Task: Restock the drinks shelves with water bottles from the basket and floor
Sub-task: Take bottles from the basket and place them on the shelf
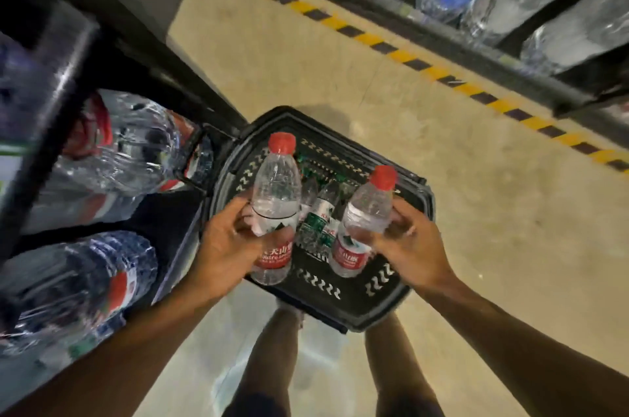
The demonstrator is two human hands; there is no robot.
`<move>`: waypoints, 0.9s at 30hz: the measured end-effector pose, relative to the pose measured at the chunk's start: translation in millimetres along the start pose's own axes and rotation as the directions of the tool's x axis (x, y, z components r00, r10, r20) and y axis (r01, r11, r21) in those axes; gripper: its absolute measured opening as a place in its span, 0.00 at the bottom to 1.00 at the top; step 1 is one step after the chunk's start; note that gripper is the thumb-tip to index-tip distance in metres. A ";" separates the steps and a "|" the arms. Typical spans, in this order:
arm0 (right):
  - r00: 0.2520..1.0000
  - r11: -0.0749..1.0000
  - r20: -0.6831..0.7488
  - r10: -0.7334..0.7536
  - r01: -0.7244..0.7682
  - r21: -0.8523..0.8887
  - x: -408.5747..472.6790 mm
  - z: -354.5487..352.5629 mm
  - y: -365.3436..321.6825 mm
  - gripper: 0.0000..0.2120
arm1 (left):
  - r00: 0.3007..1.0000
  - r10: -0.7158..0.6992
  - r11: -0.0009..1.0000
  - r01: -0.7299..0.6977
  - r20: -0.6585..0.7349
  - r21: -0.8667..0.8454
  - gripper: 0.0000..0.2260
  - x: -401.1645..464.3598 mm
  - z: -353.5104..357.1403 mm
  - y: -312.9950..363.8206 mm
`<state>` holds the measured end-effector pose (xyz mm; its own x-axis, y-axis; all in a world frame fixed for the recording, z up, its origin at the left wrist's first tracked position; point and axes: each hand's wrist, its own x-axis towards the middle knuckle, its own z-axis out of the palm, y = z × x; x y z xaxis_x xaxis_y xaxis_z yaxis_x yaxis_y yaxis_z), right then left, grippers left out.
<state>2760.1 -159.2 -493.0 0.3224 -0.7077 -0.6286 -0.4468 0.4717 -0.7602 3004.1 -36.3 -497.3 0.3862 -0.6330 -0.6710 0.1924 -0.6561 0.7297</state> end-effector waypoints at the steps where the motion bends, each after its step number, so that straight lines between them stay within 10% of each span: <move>1: 1.000 1.000 -0.009 -0.015 0.015 0.022 -16.6 -5.1 -29.2 0.28 | 0.999 0.033 0.999 -0.033 0.005 -0.017 0.30 -19.9 -8.4 28.1; 13: 0.944 0.914 -0.066 -0.325 0.331 0.235 -206.5 -6.8 -246.8 0.22 | 0.912 0.411 0.910 -0.411 -0.013 -0.053 0.28 -225.9 -53.8 211.5; 27: 0.864 0.868 0.129 -0.487 0.463 0.182 -321.3 -32.1 -271.4 0.15 | 0.855 0.462 0.849 -0.503 -0.235 -0.163 0.27 -373.9 -37.7 195.6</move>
<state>2751.0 -76.8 -79.4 0.6036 -0.7734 -0.1935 -0.0866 0.1776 -0.9803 2931.4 87.5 -98.8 0.6309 -0.7480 -0.2061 0.1162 -0.1716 0.9783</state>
